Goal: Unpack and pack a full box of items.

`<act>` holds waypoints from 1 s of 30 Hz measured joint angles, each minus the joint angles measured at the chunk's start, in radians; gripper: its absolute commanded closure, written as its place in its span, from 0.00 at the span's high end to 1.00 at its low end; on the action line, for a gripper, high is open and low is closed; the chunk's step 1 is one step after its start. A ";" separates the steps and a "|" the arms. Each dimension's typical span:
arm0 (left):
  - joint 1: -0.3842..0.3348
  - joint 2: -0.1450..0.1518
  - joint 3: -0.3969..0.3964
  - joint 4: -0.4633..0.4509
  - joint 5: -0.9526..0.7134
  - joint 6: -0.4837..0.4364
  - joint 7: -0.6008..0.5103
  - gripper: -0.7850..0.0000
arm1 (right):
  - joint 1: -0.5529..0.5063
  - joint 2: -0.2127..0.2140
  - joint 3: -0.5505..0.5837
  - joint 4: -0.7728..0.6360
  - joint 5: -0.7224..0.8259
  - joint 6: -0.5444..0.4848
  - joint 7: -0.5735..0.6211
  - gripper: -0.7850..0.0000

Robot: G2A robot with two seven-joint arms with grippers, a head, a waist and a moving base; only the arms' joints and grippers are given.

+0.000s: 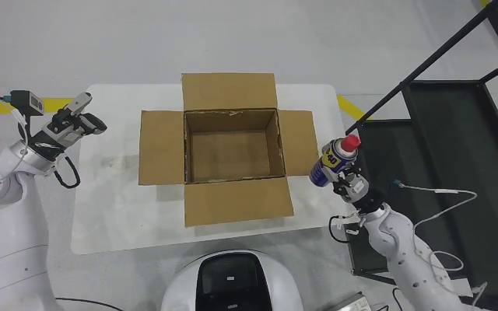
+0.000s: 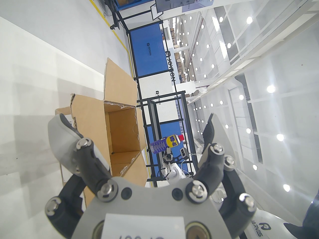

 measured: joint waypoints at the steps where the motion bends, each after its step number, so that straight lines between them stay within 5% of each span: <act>1: 0.000 0.000 0.000 0.000 0.000 0.000 0.000 1.00 | -0.006 -0.004 -0.013 0.024 -0.017 0.014 -0.059 0.00; 9: 0.000 0.000 0.000 0.000 0.000 0.000 0.000 1.00 | -0.018 -0.030 -0.092 0.172 -0.136 0.141 -0.302 0.00; 30: 0.000 0.000 0.000 0.000 0.000 0.000 0.000 1.00 | -0.014 -0.035 -0.087 0.204 -0.075 0.162 -0.304 0.00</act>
